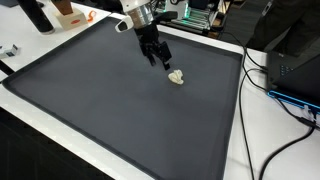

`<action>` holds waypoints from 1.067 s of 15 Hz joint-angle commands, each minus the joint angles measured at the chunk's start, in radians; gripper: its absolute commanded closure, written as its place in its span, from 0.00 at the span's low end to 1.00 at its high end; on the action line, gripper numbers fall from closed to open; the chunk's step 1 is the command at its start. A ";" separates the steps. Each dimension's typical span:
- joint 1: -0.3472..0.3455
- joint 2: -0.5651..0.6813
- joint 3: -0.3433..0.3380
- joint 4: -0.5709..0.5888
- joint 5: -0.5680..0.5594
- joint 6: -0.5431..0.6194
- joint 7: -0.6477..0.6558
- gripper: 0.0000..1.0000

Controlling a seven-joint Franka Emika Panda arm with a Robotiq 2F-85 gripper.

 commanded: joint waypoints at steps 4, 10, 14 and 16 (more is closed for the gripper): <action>0.054 0.039 -0.051 0.134 -0.398 -0.125 0.225 0.00; 0.124 0.090 -0.065 0.297 -0.689 -0.321 0.364 0.00; 0.197 0.138 -0.067 0.412 -0.838 -0.433 0.424 0.00; 0.233 0.163 -0.066 0.468 -0.901 -0.479 0.441 0.00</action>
